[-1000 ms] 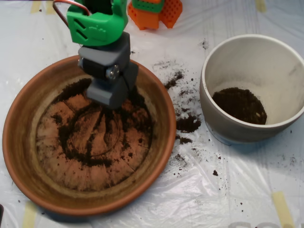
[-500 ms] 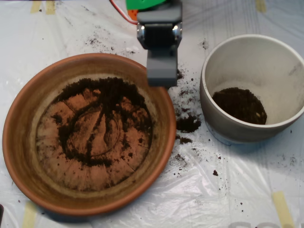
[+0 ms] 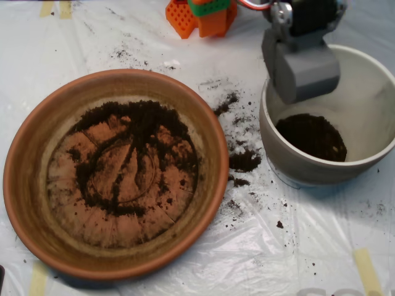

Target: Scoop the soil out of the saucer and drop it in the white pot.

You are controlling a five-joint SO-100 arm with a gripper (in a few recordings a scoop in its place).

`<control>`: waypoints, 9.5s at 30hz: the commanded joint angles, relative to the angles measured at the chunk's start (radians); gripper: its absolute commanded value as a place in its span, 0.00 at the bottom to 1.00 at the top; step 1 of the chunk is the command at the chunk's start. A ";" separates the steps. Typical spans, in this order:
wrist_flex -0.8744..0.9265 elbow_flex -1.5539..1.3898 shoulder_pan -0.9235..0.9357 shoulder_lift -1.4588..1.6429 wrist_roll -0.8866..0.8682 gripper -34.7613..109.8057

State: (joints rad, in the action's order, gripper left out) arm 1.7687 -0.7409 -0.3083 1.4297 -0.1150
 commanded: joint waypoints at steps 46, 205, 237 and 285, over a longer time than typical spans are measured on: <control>-0.322 -0.781 0.390 0.630 0.040 0.50; -0.209 -0.882 0.199 0.934 0.075 0.44; -0.548 -1.689 0.374 1.526 0.207 0.41; -0.647 -2.293 0.121 1.919 0.147 0.24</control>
State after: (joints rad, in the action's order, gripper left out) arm 1.1244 -3.0342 -0.1687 3.2720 0.0153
